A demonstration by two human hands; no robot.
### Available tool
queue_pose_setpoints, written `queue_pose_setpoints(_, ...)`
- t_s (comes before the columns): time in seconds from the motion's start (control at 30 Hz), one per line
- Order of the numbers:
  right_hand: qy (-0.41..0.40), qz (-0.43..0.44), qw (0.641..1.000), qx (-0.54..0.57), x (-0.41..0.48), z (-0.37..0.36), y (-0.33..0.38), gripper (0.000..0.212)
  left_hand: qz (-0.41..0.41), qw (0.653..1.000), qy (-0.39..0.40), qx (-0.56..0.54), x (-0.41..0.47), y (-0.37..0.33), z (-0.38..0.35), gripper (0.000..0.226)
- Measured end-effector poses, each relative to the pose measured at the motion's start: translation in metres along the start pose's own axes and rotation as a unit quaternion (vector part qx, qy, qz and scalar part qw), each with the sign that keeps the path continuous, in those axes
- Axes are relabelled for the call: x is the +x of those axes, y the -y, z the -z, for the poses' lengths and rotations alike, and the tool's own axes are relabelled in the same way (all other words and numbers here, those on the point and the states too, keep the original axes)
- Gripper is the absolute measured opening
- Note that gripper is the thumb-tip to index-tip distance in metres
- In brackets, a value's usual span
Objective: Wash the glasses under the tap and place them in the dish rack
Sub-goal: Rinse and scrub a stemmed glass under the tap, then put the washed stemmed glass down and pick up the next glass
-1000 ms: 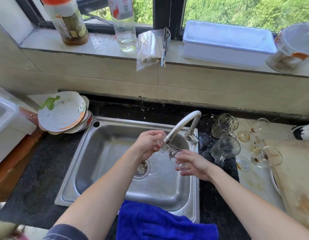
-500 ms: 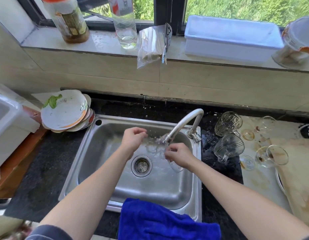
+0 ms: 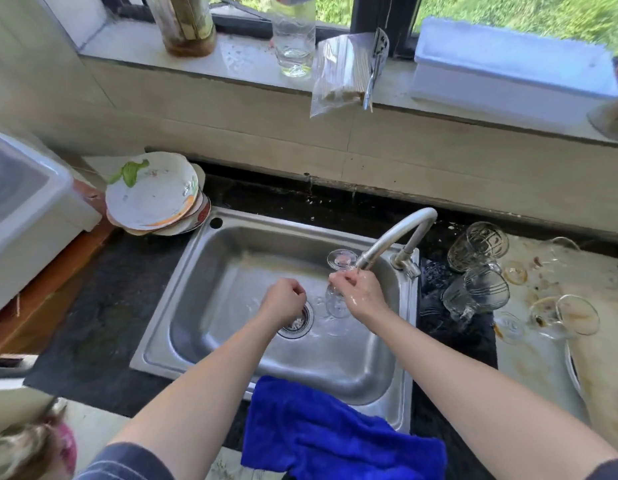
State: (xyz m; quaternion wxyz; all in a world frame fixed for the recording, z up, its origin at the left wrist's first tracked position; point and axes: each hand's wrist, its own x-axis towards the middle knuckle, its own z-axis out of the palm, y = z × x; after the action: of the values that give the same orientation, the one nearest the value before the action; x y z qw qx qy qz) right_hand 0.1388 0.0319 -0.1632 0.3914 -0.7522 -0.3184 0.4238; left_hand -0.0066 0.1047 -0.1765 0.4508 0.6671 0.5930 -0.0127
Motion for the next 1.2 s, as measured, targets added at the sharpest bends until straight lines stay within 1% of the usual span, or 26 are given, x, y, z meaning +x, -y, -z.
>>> queue_pose_setpoints(0.1, -0.031, 0.003, 0.999, -0.025, -0.015, 0.020, -0.006, 0.023, -0.058, 0.994, 0.028, 0.086, -0.009, -0.017, -0.009, 0.018)
queue_pose_setpoints(0.2, -0.061, -0.003, 0.998, -0.005, -0.035, 0.048, -0.011, 0.013, -0.126, 0.978, 0.043, 0.158, -0.018, -0.042, -0.018, 0.021)
queue_pose_setpoints(0.27, -0.110, -0.011, 0.994, 0.006, -0.051, 0.071, -0.016, 0.025, -0.171, 0.962, 0.048, 0.209, -0.029, -0.062, -0.026, 0.023)
queue_pose_setpoints(0.37, -0.186, 0.004, 0.982, 0.026, -0.085, 0.108, -0.024, 0.066, -0.226, 0.937, 0.069, 0.256, -0.050, -0.094, -0.043, 0.023)
queue_pose_setpoints(0.4, -0.210, 0.007, 0.977, 0.023, -0.097, 0.122, -0.027, 0.074, -0.250, 0.928, 0.073, 0.268, -0.059, -0.106, -0.048, 0.022)
queue_pose_setpoints(0.43, -0.236, 0.011, 0.972, 0.019, -0.110, 0.136, -0.028, 0.076, -0.276, 0.917, 0.073, 0.279, -0.069, -0.120, -0.054, 0.021)
queue_pose_setpoints(0.5, -0.287, 0.012, 0.958, 0.014, -0.137, 0.164, -0.028, 0.070, -0.328, 0.896, 0.068, 0.291, -0.090, -0.146, -0.066, 0.022)
queue_pose_setpoints(0.53, -0.306, 0.010, 0.952, 0.016, -0.151, 0.179, -0.027, 0.059, -0.353, 0.886, 0.065, 0.294, -0.101, -0.160, -0.073, 0.022)
queue_pose_setpoints(0.6, -0.346, 0.000, 0.938, 0.017, -0.185, 0.209, -0.029, 0.031, -0.395, 0.865, 0.063, 0.304, -0.127, -0.186, -0.089, 0.022)
queue_pose_setpoints(0.63, -0.366, -0.008, 0.930, 0.023, -0.204, 0.223, -0.031, 0.026, -0.413, 0.854, 0.065, 0.309, -0.140, -0.198, -0.099, 0.022)
queue_pose_setpoints(0.7, -0.412, -0.013, 0.911, 0.027, -0.244, 0.251, -0.043, 0.029, -0.452, 0.831, 0.068, 0.316, -0.170, -0.222, -0.123, 0.021)
queue_pose_setpoints(0.77, -0.449, -0.017, 0.893, 0.031, -0.289, 0.276, -0.060, 0.027, -0.495, 0.806, 0.070, 0.319, -0.208, -0.239, -0.151, 0.021)
queue_pose_setpoints(0.83, -0.484, -0.017, 0.874, 0.043, -0.340, 0.294, -0.078, 0.022, -0.530, 0.781, 0.079, 0.322, -0.249, -0.250, -0.185, 0.022)
queue_pose_setpoints(0.93, -0.522, -0.025, 0.852, 0.028, -0.422, 0.309, -0.114, 0.023, -0.572, 0.744, 0.103, 0.330, -0.315, -0.255, -0.240, 0.022)
queue_pose_setpoints(1.0, -0.542, -0.053, 0.838, 0.037, -0.475, 0.316, -0.143, 0.024, -0.597, 0.719, 0.128, 0.333, -0.361, -0.252, -0.279, 0.023)
queue_pose_setpoints(1.07, -0.570, -0.083, 0.816, 0.045, -0.524, 0.319, -0.174, 0.025, -0.621, 0.691, 0.156, 0.337, -0.406, -0.245, -0.315, 0.022)
queue_pose_setpoints(1.2, -0.623, -0.145, 0.768, 0.022, -0.617, 0.316, -0.227, 0.024, -0.673, 0.620, 0.203, 0.347, -0.489, -0.227, -0.381, 0.021)
